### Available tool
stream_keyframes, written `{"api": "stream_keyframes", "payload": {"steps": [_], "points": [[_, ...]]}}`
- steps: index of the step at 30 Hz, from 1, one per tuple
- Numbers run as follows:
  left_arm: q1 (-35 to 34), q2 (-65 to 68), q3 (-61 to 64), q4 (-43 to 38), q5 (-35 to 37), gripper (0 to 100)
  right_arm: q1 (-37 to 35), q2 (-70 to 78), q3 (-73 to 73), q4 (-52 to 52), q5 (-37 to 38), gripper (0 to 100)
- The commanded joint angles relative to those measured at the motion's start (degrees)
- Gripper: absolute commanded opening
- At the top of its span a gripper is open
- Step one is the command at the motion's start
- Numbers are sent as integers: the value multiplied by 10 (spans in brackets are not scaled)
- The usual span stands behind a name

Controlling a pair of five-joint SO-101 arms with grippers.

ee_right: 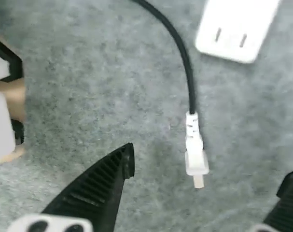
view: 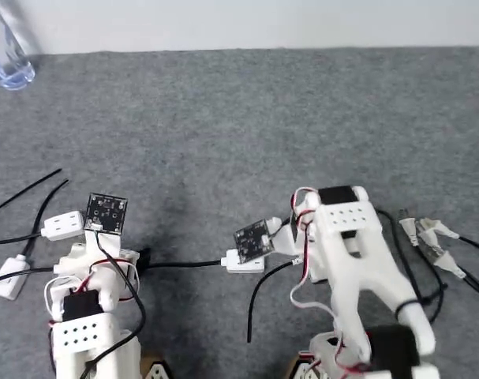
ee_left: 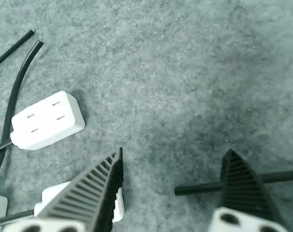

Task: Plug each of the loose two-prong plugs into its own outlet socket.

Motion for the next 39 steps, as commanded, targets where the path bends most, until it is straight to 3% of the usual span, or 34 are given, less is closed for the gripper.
{"api": "stream_keyframes", "payload": {"steps": [1,5,13,24,30,35,39], "points": [[4,1,-5,-15,-6,312,20,47,-46,-5,9,448],[4,1,-5,-15,-6,312,21,92,-48,-5,9,411],[4,1,-5,-15,-6,312,22,106,-48,-7,5,45],[4,1,-5,-15,-6,312,33,107,-56,-15,4,6],[4,1,-5,-14,-6,312,33,110,-52,-51,-46,9],[4,1,-5,-14,-6,312,27,104,-53,-13,-64,10],[4,1,-5,-14,-7,312,30,109,-52,-5,-62,80]]}}
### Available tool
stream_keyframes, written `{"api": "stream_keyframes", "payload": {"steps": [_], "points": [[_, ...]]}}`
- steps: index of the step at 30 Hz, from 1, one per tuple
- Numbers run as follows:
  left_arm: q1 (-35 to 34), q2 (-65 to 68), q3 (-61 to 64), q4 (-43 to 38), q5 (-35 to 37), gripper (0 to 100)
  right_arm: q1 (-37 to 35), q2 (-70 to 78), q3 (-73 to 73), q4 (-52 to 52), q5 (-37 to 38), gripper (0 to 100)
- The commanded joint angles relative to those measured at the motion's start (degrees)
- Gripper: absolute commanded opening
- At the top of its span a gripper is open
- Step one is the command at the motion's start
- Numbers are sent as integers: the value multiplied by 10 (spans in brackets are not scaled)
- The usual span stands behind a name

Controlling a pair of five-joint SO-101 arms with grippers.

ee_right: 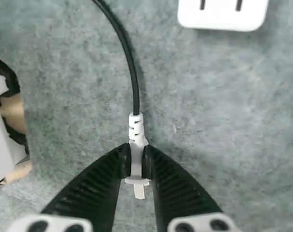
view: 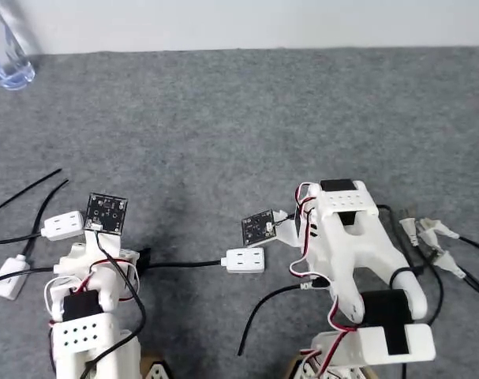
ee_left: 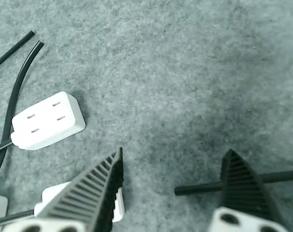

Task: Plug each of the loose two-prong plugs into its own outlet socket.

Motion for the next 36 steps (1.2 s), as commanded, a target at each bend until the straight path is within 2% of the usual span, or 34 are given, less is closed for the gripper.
{"api": "stream_keyframes", "payload": {"steps": [1,4,10,17,19,24,31,33,36], "points": [[4,1,-5,-14,-7,312,7,-2,-25,13,-5,113],[4,1,-3,-14,-7,312,9,-1,-18,12,-5,177],[4,1,-1,-14,-7,312,8,-1,38,-39,-4,174],[4,1,-1,-14,-7,312,9,-1,79,-101,-6,7],[4,1,-1,-15,-7,312,13,-1,77,-107,-17,13],[4,1,-1,-15,-7,312,15,-22,26,-73,-107,8],[4,1,-1,-15,-7,312,1,-163,-49,104,-196,8],[4,1,-1,-15,-7,312,-11,-212,-47,131,-250,8],[4,1,-1,-15,-7,312,-13,-280,-47,138,-369,8]]}}
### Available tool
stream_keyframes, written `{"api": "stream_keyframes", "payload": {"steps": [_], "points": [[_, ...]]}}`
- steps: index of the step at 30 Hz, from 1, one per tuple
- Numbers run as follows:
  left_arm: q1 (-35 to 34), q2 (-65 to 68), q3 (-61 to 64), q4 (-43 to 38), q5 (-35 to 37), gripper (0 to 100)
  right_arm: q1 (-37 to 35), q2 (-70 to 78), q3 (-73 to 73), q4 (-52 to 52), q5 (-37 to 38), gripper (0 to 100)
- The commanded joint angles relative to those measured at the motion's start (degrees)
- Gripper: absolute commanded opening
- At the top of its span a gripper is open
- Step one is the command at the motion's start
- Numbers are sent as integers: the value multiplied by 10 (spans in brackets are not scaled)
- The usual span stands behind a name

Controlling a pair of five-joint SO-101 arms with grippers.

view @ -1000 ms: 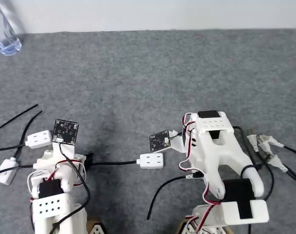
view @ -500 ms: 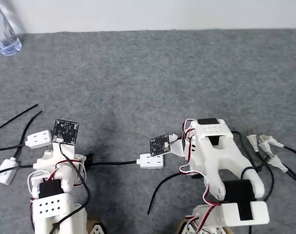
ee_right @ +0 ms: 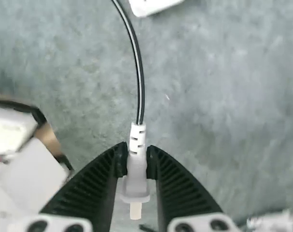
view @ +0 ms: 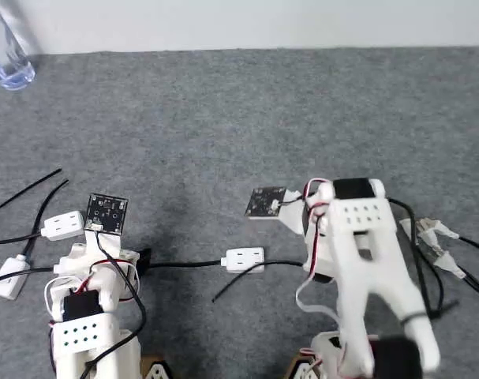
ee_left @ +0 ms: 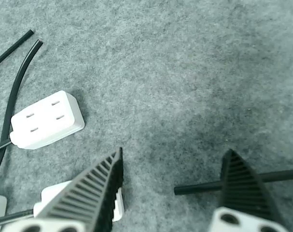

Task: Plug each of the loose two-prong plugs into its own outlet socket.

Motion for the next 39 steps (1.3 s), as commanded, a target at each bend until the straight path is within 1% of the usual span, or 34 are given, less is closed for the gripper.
{"api": "stream_keyframes", "payload": {"steps": [1,3,6,10,12,13,14,17,20,22,23,25,26,27,31,39], "points": [[4,1,-3,-15,-7,312,-1,-88,-32,14,-143,8],[4,1,-2,-15,-7,312,3,-117,-26,-4,-228,8],[4,1,-2,-15,-7,312,13,-153,3,-61,-383,8],[4,1,-1,-15,-7,312,36,-179,75,-182,-573,11],[4,1,-1,-15,-7,312,35,-185,120,-255,-651,12],[4,1,-1,-15,-7,312,38,-187,143,-289,-675,12],[4,1,-1,-15,-7,312,40,-189,164,-317,-685,12],[4,1,-1,-16,-7,312,36,-191,229,-393,-674,9],[4,1,-1,-17,-7,312,36,-192,292,-465,-704,9],[4,1,-1,-17,-7,312,51,-192,331,-524,-757,8],[4,1,-1,-17,-7,312,60,-192,346,-554,-800,8],[4,1,-1,-17,-7,312,81,-192,365,-593,-919,8],[4,1,-1,-17,-7,312,90,-192,367,-599,-970,8],[4,1,-1,-17,-7,312,95,-192,367,-596,-998,8],[4,1,-1,-18,-7,312,95,-192,363,-581,-1058,8],[4,1,-1,-18,-7,312,91,-192,364,-534,-1064,8]]}}
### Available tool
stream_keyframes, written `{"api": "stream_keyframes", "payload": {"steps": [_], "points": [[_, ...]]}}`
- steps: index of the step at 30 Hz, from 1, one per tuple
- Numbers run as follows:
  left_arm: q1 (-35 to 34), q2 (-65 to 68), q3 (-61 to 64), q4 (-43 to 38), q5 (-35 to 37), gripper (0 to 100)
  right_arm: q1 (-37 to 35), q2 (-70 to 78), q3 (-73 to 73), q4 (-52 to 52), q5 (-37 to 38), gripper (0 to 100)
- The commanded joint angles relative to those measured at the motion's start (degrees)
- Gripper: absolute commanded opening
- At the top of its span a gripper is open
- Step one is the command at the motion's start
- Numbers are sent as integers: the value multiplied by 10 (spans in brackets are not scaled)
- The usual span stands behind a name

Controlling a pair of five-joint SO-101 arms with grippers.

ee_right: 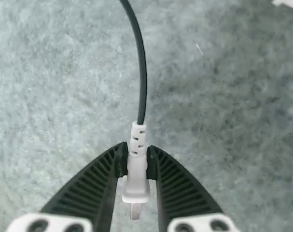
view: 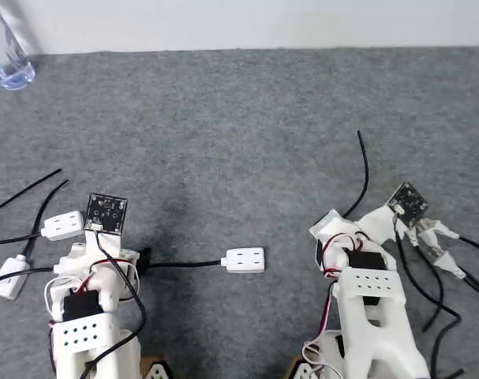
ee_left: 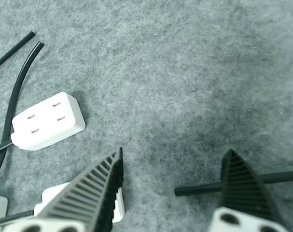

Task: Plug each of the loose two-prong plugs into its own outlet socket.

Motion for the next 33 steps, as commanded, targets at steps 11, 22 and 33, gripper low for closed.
{"api": "stream_keyframes", "payload": {"steps": [11,22,33], "points": [[4,1,-1,-14,-7,312,-53,-15,1,80,55,276],[4,1,-1,-14,-7,312,-50,-15,-180,323,339,139],[4,1,-1,-13,-7,312,-45,-8,-367,434,927,27]]}}
